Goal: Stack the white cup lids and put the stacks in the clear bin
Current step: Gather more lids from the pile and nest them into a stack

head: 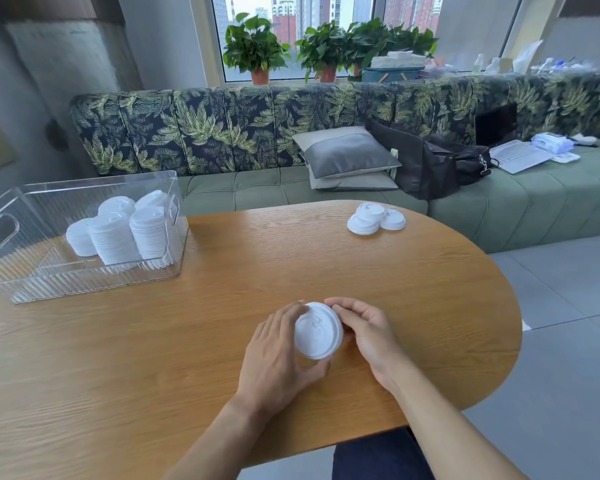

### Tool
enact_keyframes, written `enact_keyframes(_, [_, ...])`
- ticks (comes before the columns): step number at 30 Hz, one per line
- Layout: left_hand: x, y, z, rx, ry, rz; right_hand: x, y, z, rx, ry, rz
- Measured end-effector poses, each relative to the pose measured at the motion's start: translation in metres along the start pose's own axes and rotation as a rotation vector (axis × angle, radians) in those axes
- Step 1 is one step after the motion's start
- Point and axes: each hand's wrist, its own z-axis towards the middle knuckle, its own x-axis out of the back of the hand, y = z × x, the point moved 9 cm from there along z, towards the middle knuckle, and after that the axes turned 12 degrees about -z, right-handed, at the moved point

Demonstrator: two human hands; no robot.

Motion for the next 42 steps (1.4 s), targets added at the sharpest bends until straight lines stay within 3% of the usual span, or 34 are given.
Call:
enact_keyframes(14, [-0.005,-0.013,0.000,0.118,-0.045,-0.143,-0.014,0.002,-0.001,0.044,-0.111,-0.063])
enact_keyframes(18, [-0.009,-0.028,-0.001,0.276,-0.097,-0.290,-0.004,-0.001,-0.001,0.050,-0.040,0.049])
enact_keyframes(23, [-0.003,-0.040,0.000,0.393,-0.001,-0.435,0.004,0.003,0.002,0.020,-0.041,0.149])
enact_keyframes(38, [0.000,-0.047,-0.004,0.437,0.058,-0.449,-0.007,0.001,-0.001,0.064,-0.092,0.005])
enact_keyframes(42, [0.000,-0.040,-0.002,0.371,0.024,-0.313,-0.002,0.002,0.000,0.048,-0.032,0.030])
